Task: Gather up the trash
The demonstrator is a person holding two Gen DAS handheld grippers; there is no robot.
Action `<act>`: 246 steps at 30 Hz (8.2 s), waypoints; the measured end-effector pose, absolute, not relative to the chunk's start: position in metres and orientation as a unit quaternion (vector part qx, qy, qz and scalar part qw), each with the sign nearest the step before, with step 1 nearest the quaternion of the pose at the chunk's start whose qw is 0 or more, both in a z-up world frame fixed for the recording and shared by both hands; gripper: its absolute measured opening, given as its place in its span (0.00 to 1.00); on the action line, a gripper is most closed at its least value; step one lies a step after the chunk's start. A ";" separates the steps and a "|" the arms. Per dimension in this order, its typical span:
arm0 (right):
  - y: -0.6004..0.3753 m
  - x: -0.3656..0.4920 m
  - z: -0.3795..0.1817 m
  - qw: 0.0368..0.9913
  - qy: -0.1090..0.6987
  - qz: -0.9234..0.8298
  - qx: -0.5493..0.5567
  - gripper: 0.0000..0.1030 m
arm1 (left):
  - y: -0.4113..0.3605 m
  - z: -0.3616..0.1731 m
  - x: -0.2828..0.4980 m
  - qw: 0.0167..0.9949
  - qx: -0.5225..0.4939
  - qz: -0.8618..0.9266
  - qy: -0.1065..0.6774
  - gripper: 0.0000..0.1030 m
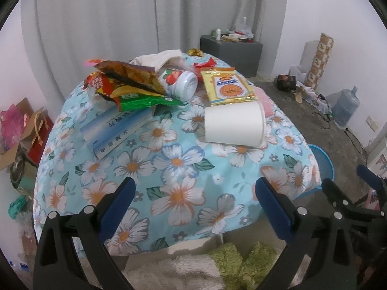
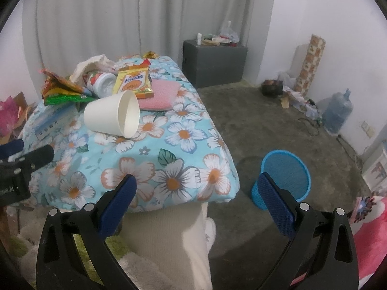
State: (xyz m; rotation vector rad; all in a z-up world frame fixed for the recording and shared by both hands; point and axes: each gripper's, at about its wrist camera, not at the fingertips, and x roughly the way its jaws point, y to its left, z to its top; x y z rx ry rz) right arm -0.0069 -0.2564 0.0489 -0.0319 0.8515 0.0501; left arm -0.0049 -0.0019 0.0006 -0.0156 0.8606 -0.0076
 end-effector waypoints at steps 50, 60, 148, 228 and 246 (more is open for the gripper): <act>-0.231 0.066 -0.017 0.894 0.432 0.117 -0.036 0.93 | -0.011 -0.004 0.097 0.911 -0.023 -0.171 0.375 0.94; -0.304 0.048 0.007 0.916 0.399 0.039 0.007 0.88 | -0.071 -0.024 0.118 0.906 0.102 -0.183 0.368 0.70; -0.517 0.135 0.029 0.896 0.391 -0.078 0.196 0.00 | -0.335 -0.025 0.194 0.763 0.101 -0.431 0.472 0.03; -0.277 0.185 0.038 0.827 0.458 0.221 0.238 0.89 | -0.007 0.166 0.234 0.874 0.029 -0.195 0.443 0.93; -0.284 0.215 -0.009 0.759 0.506 0.260 0.316 0.63 | -0.056 -0.023 0.382 0.763 0.111 -0.073 0.633 0.64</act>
